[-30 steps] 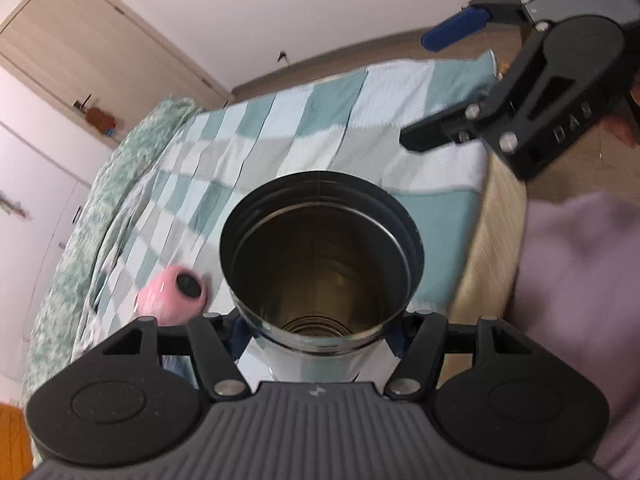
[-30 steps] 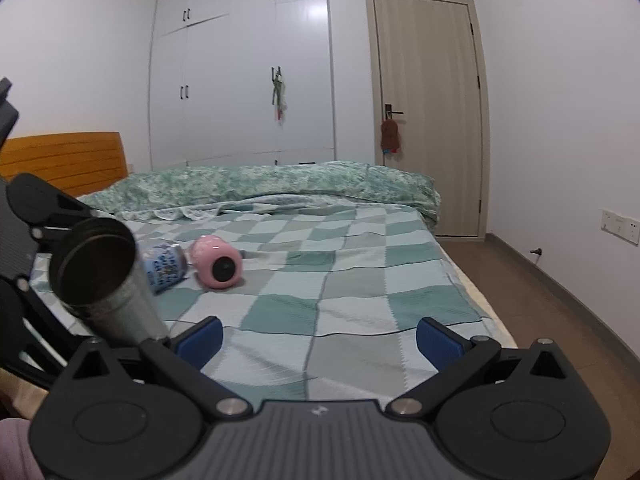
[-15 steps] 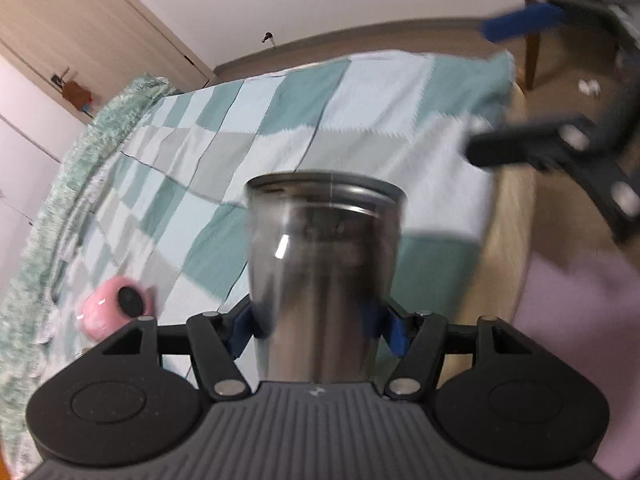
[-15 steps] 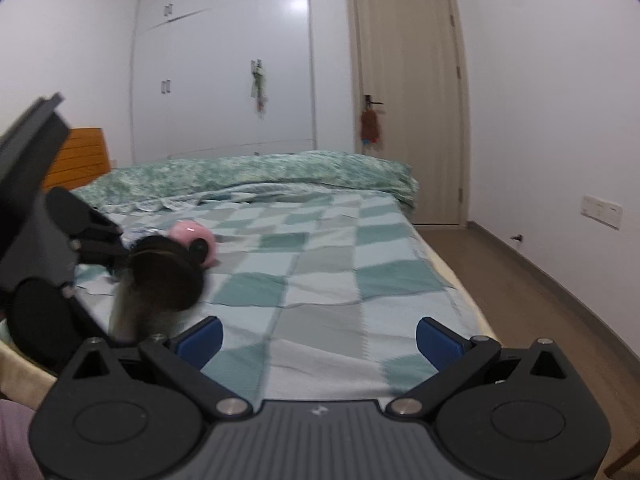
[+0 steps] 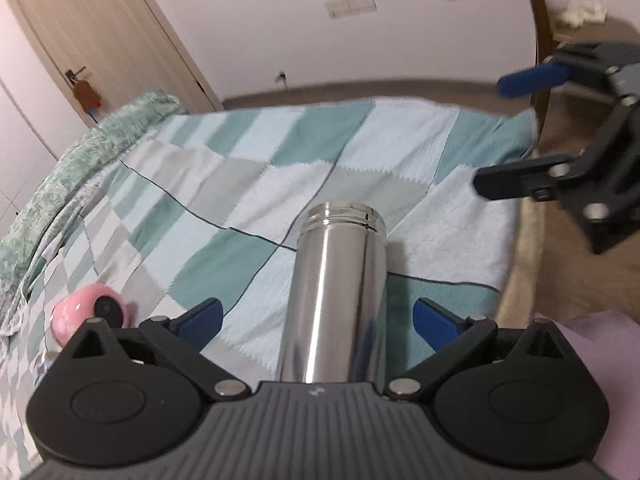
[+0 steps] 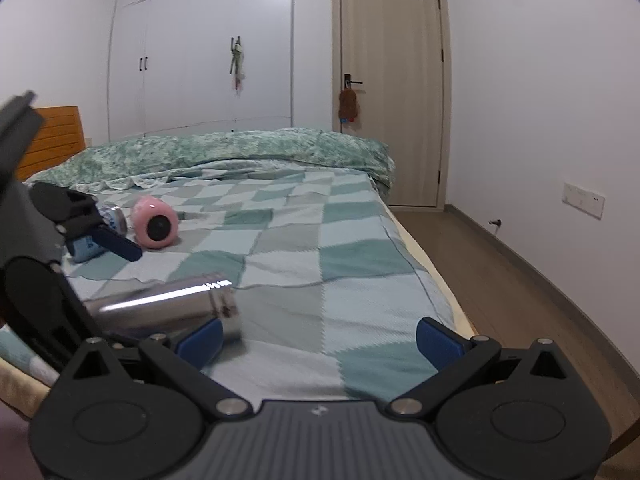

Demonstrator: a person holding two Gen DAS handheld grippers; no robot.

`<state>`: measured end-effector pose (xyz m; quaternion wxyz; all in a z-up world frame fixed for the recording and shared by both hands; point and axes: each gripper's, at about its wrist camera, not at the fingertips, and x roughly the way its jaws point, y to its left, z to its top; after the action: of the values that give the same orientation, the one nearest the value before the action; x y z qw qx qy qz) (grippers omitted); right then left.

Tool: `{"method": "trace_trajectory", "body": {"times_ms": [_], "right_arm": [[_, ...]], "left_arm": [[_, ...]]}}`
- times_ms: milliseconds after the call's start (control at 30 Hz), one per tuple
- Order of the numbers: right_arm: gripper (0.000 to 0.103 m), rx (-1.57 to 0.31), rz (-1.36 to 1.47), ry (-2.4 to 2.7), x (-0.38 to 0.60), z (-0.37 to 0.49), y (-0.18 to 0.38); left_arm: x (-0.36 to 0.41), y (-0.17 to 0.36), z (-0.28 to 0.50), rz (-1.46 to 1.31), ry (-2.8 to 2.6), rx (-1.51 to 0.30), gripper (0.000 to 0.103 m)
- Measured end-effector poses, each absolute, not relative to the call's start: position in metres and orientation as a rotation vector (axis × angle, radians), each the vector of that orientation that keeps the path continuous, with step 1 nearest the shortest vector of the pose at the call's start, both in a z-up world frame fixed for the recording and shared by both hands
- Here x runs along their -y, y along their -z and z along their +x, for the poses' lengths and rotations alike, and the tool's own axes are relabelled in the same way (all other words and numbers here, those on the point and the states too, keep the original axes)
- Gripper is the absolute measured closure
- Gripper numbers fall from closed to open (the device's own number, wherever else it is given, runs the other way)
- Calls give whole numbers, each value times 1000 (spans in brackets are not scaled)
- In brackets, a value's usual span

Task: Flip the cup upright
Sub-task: 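Lower the silver thermos back onto the blanket and open the left gripper, then grasp the silver thermos body with the right gripper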

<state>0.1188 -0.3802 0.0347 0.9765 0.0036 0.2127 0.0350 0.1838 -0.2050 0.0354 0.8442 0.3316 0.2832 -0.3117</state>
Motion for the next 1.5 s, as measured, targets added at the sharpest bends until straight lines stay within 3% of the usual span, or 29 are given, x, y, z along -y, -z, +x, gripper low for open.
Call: {"method": "trace_trajectory", "body": {"times_ms": [367, 667, 1200, 1500], "right_arm": [[0, -426, -26, -122, 298, 108, -78], [0, -505, -11, -95, 236, 121, -82], [0, -705, 83, 97, 210, 163, -73], [0, -862, 301, 277, 225, 226, -52]], "left_arm": [[94, -67, 130, 426, 487, -512, 0], [21, -61, 116, 199, 334, -481, 0], [12, -36, 137, 69, 136, -489, 0], [-5, -30, 161, 7, 73, -532, 0]]}}
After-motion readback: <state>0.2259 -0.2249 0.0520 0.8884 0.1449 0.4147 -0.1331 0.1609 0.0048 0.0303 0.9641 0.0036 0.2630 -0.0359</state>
